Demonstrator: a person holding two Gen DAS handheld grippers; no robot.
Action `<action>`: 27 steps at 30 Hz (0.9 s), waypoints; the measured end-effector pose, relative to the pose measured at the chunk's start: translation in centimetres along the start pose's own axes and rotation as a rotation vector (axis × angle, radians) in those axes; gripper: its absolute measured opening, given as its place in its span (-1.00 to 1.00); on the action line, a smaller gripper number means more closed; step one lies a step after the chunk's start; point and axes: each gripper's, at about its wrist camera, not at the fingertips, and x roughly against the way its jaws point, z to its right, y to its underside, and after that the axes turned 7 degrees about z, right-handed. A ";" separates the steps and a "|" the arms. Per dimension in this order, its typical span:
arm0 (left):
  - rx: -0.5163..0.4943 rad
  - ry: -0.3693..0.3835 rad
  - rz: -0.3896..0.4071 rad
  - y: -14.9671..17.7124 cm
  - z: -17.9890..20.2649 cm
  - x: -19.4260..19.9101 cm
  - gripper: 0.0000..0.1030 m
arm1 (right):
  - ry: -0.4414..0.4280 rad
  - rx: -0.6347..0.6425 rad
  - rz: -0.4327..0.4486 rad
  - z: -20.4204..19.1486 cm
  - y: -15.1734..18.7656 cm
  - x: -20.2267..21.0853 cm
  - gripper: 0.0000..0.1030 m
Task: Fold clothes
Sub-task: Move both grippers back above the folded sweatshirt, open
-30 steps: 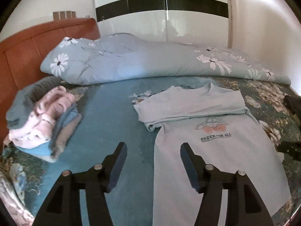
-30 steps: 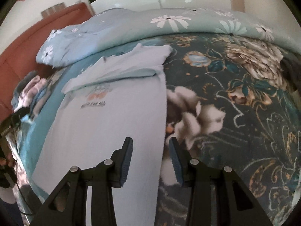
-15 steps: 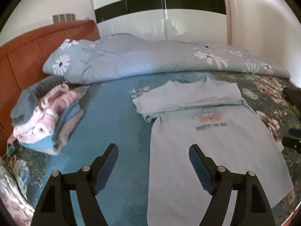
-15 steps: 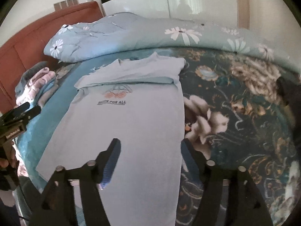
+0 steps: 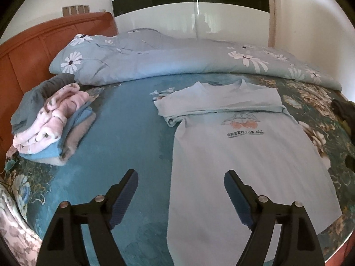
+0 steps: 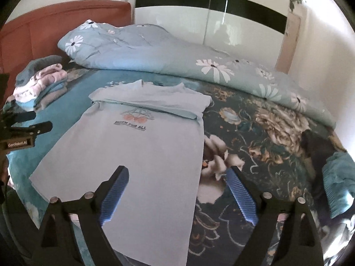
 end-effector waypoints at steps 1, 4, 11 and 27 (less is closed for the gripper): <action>0.001 0.004 -0.002 0.0 0.1 0.0 0.62 | 0.001 0.004 0.003 -0.1 0.0 0.1 0.76; 0.000 0.019 -0.010 0.1 0.4 0.1 0.63 | 0.003 -0.004 0.006 0.0 0.3 0.3 0.76; 0.060 0.052 -0.077 1.9 -0.9 -0.8 0.63 | -0.060 -0.120 -0.035 2.1 2.1 0.0 0.76; 0.212 0.151 -0.206 7.4 -4.1 -2.4 0.62 | -0.184 -0.372 -0.231 4.9 10.3 -2.1 0.92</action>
